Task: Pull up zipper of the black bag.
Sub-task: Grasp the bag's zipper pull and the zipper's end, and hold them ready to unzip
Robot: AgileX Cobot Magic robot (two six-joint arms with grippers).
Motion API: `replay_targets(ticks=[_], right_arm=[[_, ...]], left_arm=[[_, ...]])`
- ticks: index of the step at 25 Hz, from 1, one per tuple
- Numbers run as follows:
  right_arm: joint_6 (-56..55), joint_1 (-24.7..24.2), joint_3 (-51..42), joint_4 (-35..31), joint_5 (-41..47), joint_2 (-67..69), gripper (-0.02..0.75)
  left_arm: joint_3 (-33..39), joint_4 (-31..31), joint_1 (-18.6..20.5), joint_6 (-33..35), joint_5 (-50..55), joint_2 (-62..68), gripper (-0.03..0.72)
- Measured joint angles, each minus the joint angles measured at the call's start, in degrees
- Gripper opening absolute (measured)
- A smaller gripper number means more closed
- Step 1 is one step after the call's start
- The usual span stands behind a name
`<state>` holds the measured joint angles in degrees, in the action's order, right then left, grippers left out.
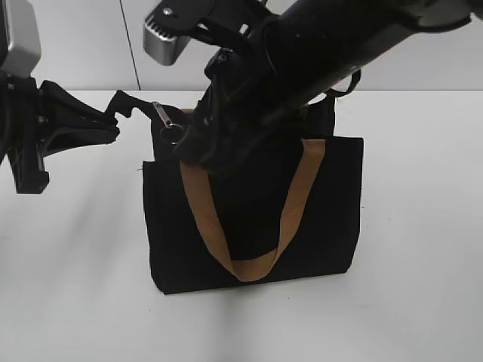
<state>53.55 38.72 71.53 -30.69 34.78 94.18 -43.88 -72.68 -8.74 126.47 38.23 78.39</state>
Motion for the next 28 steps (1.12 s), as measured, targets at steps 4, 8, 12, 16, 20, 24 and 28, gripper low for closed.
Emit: replay_targets(ticks=[4, 8, 12, 16, 20, 24, 28], right_arm=[[2.65, 0.0, 0.0, -2.9, -4.03, 1.74, 0.365], [2.93, 0.0, 0.04, -5.35, -8.32, 2.2, 0.365], [2.93, 0.0, 0.11, -6.91, -8.75, 3.25, 0.365], [2.93, 0.0, 0.11, -7.98, -8.75, 4.83, 0.362], [2.93, 0.0, 0.11, -8.39, -8.75, 5.13, 0.331], [2.93, 0.0, 0.11, -8.46, -8.77, 5.44, 0.219], [2.88, 0.0, 0.11, -8.53, -8.77, 5.5, 0.083]], left_arm=[[0.0, 0.0, 0.0, -0.06, 0.0, 0.0, 0.022], [0.0, 0.0, 0.0, -0.06, 0.0, 0.0, 0.022], [0.0, 0.0, 0.0, -0.06, 0.0, 0.0, 0.022], [0.0, 0.0, 0.0, -0.06, 0.0, 0.0, 0.022], [0.0, 0.0, 0.0, -0.06, 0.0, 0.0, 0.022], [0.0, 0.0, 0.0, -0.06, 0.0, 0.0, 0.022], [0.0, 0.7, 0.0, -0.06, 0.0, 0.0, 0.021]])
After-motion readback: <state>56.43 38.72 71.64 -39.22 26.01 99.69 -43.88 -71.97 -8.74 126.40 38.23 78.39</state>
